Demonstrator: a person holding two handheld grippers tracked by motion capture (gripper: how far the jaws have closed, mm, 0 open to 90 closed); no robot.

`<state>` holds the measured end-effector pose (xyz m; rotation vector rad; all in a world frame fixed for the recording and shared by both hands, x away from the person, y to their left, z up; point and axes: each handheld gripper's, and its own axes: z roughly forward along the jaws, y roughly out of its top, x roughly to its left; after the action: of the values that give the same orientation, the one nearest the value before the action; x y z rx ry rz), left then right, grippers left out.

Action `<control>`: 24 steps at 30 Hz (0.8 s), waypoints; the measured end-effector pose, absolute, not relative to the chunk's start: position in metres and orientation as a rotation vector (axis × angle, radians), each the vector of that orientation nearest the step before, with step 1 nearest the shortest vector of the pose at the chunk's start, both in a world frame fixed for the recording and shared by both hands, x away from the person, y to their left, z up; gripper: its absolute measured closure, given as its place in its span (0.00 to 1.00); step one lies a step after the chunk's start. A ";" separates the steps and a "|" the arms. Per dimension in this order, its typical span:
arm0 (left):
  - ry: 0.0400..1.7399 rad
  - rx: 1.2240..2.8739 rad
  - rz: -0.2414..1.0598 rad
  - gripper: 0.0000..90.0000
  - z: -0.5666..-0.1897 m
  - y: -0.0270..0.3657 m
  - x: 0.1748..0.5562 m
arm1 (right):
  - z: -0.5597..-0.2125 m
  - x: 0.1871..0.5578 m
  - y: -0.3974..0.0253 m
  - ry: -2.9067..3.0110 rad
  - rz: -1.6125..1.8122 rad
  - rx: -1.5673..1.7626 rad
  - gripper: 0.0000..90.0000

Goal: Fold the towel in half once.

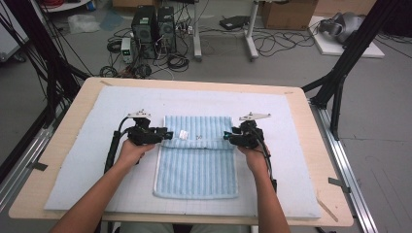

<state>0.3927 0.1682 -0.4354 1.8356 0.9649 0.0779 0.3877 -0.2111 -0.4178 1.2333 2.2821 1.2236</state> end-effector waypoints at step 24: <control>0.875 1.851 0.186 1.00 -0.434 0.171 0.359 | -0.424 0.352 -0.224 2.364 1.227 1.121 0.99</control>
<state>0.3592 0.1709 -0.4342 1.8509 0.8751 0.1864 0.3523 -0.2235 -0.4242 1.1213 2.3636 1.2266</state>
